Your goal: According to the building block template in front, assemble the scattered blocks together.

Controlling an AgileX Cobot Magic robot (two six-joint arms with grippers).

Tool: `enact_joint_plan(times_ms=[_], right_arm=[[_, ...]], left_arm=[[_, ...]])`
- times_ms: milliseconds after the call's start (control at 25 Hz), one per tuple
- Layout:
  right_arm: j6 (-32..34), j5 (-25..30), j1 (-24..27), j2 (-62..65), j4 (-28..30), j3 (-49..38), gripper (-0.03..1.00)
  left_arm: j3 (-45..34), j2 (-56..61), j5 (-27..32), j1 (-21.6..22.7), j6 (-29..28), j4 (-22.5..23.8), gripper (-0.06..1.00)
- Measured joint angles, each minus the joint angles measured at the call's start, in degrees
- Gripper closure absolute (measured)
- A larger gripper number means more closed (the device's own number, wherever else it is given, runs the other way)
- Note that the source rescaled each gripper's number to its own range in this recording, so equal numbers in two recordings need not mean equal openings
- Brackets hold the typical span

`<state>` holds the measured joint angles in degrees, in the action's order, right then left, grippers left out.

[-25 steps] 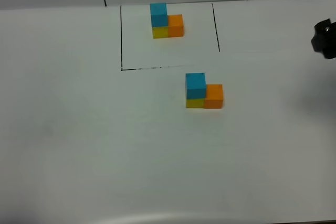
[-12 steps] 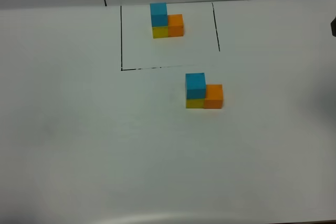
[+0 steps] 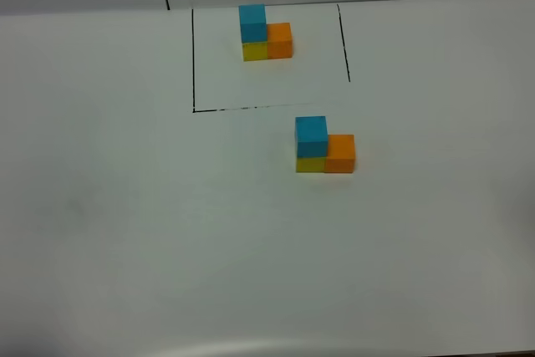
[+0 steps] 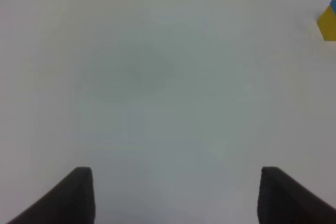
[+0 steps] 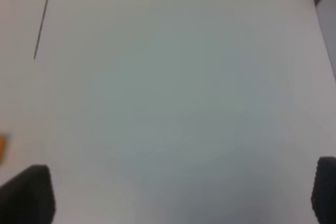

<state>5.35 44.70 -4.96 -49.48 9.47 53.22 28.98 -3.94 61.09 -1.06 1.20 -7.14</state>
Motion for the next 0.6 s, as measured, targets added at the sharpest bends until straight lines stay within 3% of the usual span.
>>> enact_joint_plan(times_ms=[280, 600], right_arm=[[0.42, 4.18, 4.19, 19.2, 0.88, -8.52, -0.03], [1.8, 15.47, 4.19, 38.19, 0.44, -18.35, -0.03]], left_arm=[[0.0, 0.0, 0.0, 0.0, 0.0, 0.0, 0.54], [0.0, 0.0, 0.0, 0.0, 0.0, 0.0, 0.54]])
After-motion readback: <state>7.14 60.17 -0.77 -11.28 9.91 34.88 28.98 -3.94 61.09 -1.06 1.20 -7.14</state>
